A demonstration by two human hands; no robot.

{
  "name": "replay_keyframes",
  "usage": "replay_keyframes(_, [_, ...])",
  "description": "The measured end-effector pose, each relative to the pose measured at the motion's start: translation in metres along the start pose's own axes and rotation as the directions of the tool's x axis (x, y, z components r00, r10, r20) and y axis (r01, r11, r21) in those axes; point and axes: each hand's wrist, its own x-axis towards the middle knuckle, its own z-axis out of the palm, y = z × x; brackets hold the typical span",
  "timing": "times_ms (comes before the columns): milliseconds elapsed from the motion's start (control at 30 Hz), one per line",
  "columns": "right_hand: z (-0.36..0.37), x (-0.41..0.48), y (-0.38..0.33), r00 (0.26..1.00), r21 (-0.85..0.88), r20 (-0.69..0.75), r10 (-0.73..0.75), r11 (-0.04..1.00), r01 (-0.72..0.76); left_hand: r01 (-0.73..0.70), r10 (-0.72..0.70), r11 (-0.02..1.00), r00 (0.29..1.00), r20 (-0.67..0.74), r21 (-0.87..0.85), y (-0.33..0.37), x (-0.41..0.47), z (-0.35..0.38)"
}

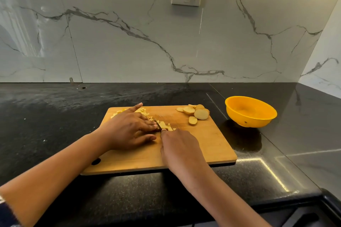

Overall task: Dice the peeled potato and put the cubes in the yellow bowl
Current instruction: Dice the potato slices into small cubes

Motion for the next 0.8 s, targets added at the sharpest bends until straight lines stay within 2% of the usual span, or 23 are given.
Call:
replay_keyframes(133, [-0.002,-0.026,0.008,1.0,0.029,0.019,0.004,1.0,-0.004,0.026,-0.026,1.0,1.0,0.006,0.015,0.002,-0.002,0.0])
replay_keyframes(267, [-0.023,-0.055,0.027,1.0,0.096,-0.006,-0.02,0.995,0.021,0.069,-0.066,0.997,0.994,-0.087,0.032,0.005,-0.001,0.002])
replay_keyframes(367, [-0.03,-0.053,0.037,0.994,0.119,-0.105,0.015,0.993,-0.003,0.111,-0.084,0.987,0.972,-0.218,0.117,-0.003,-0.002,0.005])
replay_keyframes(433, [-0.027,-0.035,0.051,0.975,0.132,-0.206,0.084,0.99,-0.057,0.145,-0.109,0.983,0.954,-0.278,0.112,-0.007,-0.003,0.006])
replay_keyframes(500, [-0.019,-0.01,0.064,0.947,0.158,-0.29,0.136,0.983,-0.092,0.131,-0.117,0.99,0.966,-0.231,0.047,-0.001,0.003,0.002])
replay_keyframes(600, [-0.009,0.023,0.069,0.93,0.243,-0.333,0.159,0.967,-0.079,0.173,-0.171,0.983,0.984,0.043,-0.059,0.012,0.023,0.001])
replay_keyframes(633, [-0.006,0.029,0.069,0.928,0.266,-0.338,0.157,0.962,-0.066,0.189,-0.183,0.978,0.98,0.076,-0.091,0.012,0.03,0.003])
replay_keyframes(800, [0.007,0.032,0.079,0.916,0.308,-0.366,0.164,0.95,-0.047,0.226,-0.234,0.956,0.972,-0.02,-0.188,-0.006,0.032,0.004])
